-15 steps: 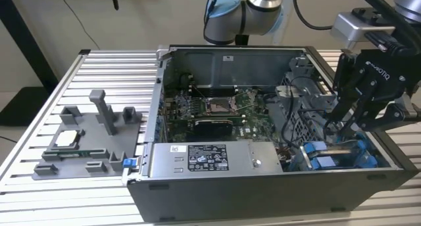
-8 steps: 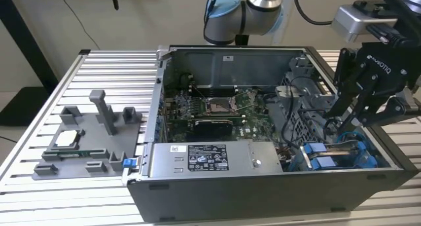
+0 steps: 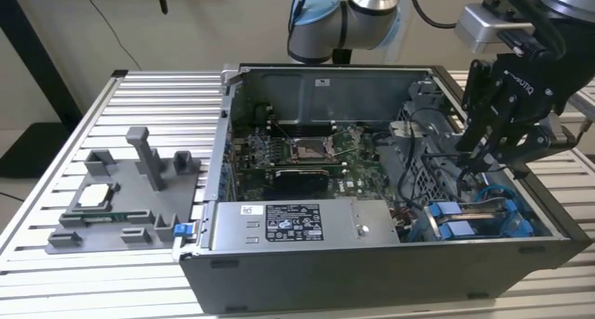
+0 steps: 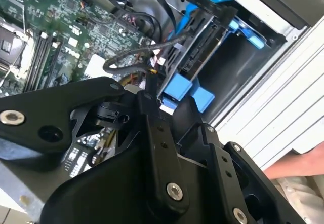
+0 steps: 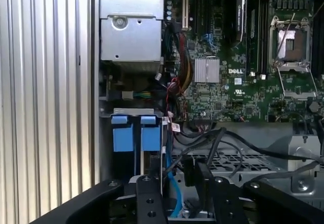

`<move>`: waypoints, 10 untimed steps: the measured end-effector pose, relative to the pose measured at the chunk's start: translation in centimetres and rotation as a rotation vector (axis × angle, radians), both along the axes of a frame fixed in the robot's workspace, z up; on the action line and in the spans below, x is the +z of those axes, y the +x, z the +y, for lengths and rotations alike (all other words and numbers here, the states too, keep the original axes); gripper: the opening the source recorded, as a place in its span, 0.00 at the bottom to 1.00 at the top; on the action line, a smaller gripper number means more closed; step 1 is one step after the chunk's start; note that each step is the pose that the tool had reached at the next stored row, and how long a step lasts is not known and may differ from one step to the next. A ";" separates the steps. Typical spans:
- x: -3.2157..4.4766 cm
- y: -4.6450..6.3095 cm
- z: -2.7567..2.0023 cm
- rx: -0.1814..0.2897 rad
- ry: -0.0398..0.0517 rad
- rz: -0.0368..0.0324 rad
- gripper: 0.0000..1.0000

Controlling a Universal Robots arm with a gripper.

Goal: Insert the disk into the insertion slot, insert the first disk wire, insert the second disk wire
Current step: 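Insert the disk into the insertion slot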

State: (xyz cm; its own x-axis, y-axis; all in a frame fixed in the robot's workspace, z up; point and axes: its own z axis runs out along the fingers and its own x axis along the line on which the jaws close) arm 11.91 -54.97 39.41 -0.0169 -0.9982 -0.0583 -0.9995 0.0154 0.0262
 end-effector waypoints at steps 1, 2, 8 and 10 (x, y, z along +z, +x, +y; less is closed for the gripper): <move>-0.11 0.0 0.18 0.001 -0.0002 -0.0030 1.00; -0.25 0.0 0.27 0.002 0.0000 -0.0065 1.00; -0.51 0.0 0.32 0.034 0.0033 -0.0142 1.00; -0.51 -0.1 0.31 0.037 0.0091 -0.0143 1.00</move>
State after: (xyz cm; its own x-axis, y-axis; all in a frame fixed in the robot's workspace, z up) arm 11.86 -54.65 38.90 0.0206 -0.9975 -0.0674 -0.9997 -0.0214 0.0119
